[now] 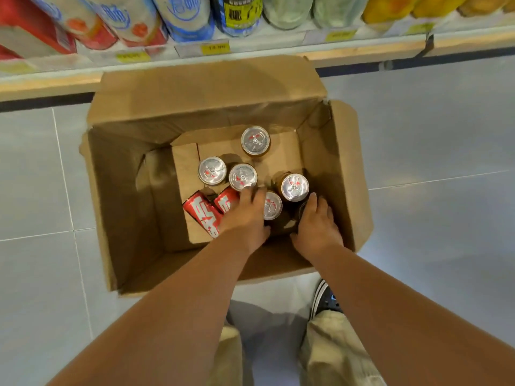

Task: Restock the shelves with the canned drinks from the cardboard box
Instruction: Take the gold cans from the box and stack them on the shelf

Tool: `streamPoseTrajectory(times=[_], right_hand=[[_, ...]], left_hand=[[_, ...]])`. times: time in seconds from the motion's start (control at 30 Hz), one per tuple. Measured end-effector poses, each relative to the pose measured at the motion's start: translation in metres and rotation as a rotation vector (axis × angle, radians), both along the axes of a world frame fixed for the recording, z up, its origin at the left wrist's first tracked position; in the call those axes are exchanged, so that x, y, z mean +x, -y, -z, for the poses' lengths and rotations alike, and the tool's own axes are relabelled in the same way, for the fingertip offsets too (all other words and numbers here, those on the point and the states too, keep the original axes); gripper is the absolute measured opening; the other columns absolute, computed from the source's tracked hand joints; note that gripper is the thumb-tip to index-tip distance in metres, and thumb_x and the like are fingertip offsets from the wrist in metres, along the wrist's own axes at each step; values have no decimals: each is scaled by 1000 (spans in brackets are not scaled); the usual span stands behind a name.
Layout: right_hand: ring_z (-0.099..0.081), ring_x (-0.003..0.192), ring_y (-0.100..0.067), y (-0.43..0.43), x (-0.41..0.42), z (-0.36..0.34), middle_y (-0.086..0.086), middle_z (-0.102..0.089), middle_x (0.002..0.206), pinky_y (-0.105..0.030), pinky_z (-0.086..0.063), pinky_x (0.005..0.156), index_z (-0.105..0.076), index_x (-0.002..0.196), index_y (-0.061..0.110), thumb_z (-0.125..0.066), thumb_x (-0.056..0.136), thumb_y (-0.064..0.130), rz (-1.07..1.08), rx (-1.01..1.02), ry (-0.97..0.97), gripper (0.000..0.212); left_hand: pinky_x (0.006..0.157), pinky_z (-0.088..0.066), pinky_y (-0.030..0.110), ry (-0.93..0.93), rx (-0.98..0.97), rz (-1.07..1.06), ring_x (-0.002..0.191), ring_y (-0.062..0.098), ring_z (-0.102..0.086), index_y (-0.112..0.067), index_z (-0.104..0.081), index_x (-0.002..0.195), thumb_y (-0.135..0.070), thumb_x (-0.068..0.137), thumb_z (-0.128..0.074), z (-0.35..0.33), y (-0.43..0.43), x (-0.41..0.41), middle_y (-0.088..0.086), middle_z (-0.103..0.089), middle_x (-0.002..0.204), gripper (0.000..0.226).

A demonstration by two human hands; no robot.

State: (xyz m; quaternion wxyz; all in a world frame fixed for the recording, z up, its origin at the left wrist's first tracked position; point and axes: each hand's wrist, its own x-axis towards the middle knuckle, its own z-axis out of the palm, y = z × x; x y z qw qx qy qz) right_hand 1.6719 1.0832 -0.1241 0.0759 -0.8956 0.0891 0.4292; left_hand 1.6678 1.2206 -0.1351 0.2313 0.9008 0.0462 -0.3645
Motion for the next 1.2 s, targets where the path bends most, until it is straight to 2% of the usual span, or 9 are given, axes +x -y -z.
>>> streamPoseTrajectory(times=[0.27, 0.37, 0.53, 0.73, 0.83, 0.93, 1.03, 1.1, 1.2], right_hand=[[-41, 121, -34, 4, 7, 34, -22, -40, 130, -39, -34, 104, -34, 127, 0, -35, 95, 11, -333, -133, 147, 33], [-42, 117, -33, 6, 9, 25, -21, -41, 127, -39, -40, 97, -37, 125, -1, -35, 95, 8, -352, -77, 166, 31], [-45, 119, -31, 9, 10, -25, -16, -33, 132, -38, -44, 100, -35, 129, 6, -56, 87, 10, -207, 90, 179, 47], [-46, 113, -33, 12, 24, -133, -13, -37, 125, -39, -47, 93, -46, 129, 11, -71, 72, 16, 26, 262, 341, 62], [-41, 118, -30, 9, 38, -209, -11, -35, 127, -38, -42, 101, -42, 137, 17, -67, 72, 24, 18, 328, 384, 70], [-39, 120, -30, 6, 49, -292, -13, -42, 127, -29, -35, 99, -38, 141, 14, -53, 65, 48, -18, 427, 501, 84], [-45, 117, -30, 4, 57, -386, -9, -51, 123, -26, -34, 92, -43, 133, 12, -74, 64, 30, 43, 515, 624, 78], [-50, 111, -30, 3, 65, -418, -8, -54, 116, -31, -40, 91, -50, 123, 11, -81, 59, 22, 67, 554, 709, 72], [-49, 114, -26, -1, 74, -519, -6, -49, 119, -31, -41, 96, -51, 124, 16, -81, 61, 23, 46, 649, 799, 71]], left_hand=[[91, -46, 41, 159, 71, 105, 122, 37, -38, -13, -36, 134, 1, 74, -66, 32, 22, 3, 11, -23, 143, 69], [92, -43, 43, 162, 57, 87, 119, 40, -40, -9, -40, 129, 1, 77, -63, 25, 24, 6, 16, -31, 139, 58], [102, -39, 45, 122, 8, 1, 128, 36, -32, -19, -36, 135, -7, 76, -69, -25, 20, 7, 13, -37, 142, 68], [103, -34, 30, 127, -162, -212, 125, 30, -38, -30, -40, 138, -14, 76, -69, -132, 7, 19, 10, -36, 134, 70], [92, -36, 19, 192, -216, -301, 115, 26, -49, -26, -42, 135, -16, 75, -70, -204, -1, 24, 9, -41, 127, 67], [91, -39, 25, 306, -189, -362, 120, 26, -46, -18, -40, 135, -16, 70, -72, -289, -8, 32, 11, -47, 130, 73], [89, -41, 26, 401, -206, -446, 114, 22, -53, -17, -43, 131, -27, 62, -81, -388, -19, 36, 5, -53, 127, 79], [85, -48, 30, 486, -230, -447, 103, 20, -58, -19, -52, 115, -31, 58, -83, -424, -23, 41, 3, -60, 112, 66], [79, -46, 17, 641, -245, -490, 96, 14, -54, -27, -52, 99, -26, 59, -85, -530, -34, 40, -3, -56, 104, 52]])
